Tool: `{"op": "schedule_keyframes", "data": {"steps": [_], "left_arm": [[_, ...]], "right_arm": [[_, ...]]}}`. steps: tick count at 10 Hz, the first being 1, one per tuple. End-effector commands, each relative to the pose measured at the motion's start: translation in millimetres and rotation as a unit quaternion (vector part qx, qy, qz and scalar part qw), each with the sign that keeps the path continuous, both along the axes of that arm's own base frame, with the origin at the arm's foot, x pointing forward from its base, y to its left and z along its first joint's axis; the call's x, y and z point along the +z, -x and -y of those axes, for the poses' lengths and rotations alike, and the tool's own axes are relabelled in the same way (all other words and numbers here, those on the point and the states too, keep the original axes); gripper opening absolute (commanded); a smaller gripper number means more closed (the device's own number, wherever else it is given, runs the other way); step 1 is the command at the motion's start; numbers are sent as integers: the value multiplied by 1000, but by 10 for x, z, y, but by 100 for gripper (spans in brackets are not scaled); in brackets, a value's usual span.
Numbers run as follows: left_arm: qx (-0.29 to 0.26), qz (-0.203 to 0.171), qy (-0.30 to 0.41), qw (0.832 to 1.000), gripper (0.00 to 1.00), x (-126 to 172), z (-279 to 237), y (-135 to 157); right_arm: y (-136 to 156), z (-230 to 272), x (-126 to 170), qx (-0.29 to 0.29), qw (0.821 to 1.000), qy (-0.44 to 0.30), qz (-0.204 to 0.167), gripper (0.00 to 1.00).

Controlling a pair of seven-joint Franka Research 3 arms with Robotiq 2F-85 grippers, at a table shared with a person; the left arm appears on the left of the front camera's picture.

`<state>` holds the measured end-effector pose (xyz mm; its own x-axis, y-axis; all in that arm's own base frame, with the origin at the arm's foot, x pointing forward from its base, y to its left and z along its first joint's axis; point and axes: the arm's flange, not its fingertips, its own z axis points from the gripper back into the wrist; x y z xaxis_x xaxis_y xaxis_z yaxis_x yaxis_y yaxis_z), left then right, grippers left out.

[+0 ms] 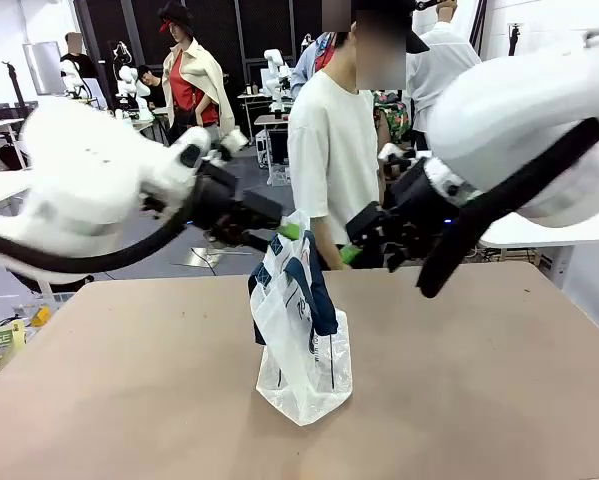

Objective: Transfer purchased items from the store into the shopping bag.
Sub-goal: Open the Reusable shopping bag in the center of the table.

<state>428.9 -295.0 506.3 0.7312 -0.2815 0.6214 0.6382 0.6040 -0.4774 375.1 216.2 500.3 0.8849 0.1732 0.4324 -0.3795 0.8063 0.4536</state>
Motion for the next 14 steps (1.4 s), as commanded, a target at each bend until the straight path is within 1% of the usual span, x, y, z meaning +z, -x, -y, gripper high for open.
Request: {"op": "schedule_keyframes", "data": {"steps": [1,2,3,5,7,9,11,12,13,14], "left_arm": [[21,0,-46,999,100,-86,298,-472],[33,5,-75,997,100,-113,319,-610],[25,-13,-68,997,100,-60,224,-661],[48,14,-50,998,100,118,-22,-707],[48,14,-19,999,100,252,-175,-733],[54,-1,-63,997,100,141,-188,-834],[73,2,-85,994,100,-7,-154,-928],[70,-1,-90,993,100,-79,-122,-956],[82,-3,-98,992,100,-140,-101,-1005],[80,-11,-104,991,100,-195,-97,-1015]], "right_arm": [[-70,-255,44,11,999,24,-24,100],[-3,-385,79,27,999,20,-23,100],[116,-432,136,41,999,28,-17,100],[181,-422,133,58,998,33,-17,100],[213,-415,93,64,996,51,-18,100],[232,-410,84,68,996,48,-19,100],[301,-418,108,70,997,38,-22,100],[328,-442,117,67,997,37,-21,100],[349,-480,117,74,996,40,-21,100],[367,-502,115,77,996,38,-21,100]]}}
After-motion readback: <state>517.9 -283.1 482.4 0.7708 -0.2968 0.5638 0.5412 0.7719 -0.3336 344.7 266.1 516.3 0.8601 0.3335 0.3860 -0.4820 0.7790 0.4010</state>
